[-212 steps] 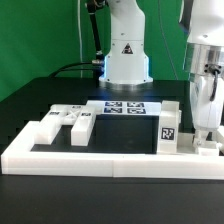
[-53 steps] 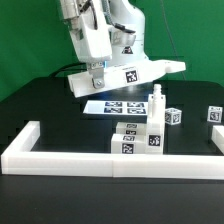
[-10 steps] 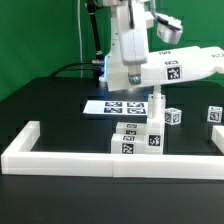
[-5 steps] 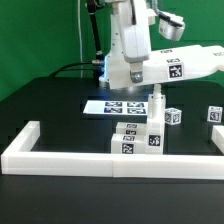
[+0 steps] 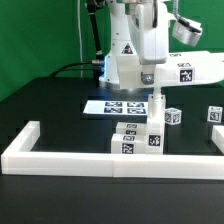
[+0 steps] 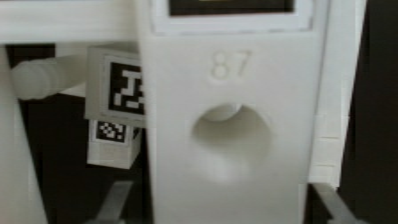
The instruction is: Assemble chair
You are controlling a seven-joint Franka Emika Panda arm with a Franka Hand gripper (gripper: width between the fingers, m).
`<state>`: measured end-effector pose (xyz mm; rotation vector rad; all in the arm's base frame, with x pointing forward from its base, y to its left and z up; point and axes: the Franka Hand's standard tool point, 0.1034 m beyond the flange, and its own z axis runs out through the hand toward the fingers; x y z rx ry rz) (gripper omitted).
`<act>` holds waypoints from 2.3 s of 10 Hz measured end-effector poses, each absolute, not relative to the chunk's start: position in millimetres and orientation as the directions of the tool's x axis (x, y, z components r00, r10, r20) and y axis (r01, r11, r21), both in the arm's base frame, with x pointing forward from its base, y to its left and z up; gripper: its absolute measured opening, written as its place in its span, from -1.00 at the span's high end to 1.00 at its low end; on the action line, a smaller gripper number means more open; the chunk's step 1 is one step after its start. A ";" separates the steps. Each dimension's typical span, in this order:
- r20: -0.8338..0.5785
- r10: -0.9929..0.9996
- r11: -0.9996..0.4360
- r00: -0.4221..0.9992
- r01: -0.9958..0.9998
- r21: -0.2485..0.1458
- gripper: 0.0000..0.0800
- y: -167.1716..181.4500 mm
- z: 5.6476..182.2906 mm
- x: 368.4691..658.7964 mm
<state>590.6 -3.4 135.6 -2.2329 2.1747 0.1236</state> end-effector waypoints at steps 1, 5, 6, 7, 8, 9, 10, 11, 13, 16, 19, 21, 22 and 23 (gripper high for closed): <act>-0.076 -0.997 -0.032 0.029 -0.999 0.036 0.27 -2.6 138.5 589.0; -0.059 -0.998 -0.039 0.039 -0.999 -0.010 0.27 -4.4 133.3 593.1; -0.059 -0.997 -0.039 0.039 -0.999 -0.005 0.27 -4.2 132.1 592.2; -0.058 -0.997 -0.040 0.040 -0.999 -0.005 0.27 -4.4 131.5 592.1; -0.058 -0.997 -0.049 0.050 -0.998 -0.025 0.27 -6.3 133.1 594.7; -0.058 -0.997 -0.053 0.054 -0.998 -0.029 0.27 -8.1 134.9 595.4; -0.054 -0.997 -0.055 0.057 -0.997 -0.048 0.27 -9.3 135.8 596.7; -0.055 -0.997 -0.055 0.058 -0.997 -0.049 0.27 -8.6 136.7 595.7; -0.037 -0.997 -0.068 0.071 -0.993 -0.095 0.27 -10.5 135.1 596.3; -0.045 -0.997 -0.052 0.056 -0.995 -0.086 0.27 -11.5 133.3 594.7; -0.080 -0.996 0.044 -0.038 -0.997 -0.068 0.27 -21.1 138.8 594.7; -0.078 -0.996 0.036 -0.031 -0.997 -0.064 0.27 -20.6 136.0 593.8; -0.078 -0.997 0.035 -0.030 -0.997 -0.063 0.27 -20.6 135.3 593.5; -0.077 -0.997 0.035 -0.030 -0.998 -0.061 0.27 -21.2 134.3 593.0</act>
Offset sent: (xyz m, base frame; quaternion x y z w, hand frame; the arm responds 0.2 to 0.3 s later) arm 0.0000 0.0000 0.0000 0.0650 0.0000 0.0000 0.9979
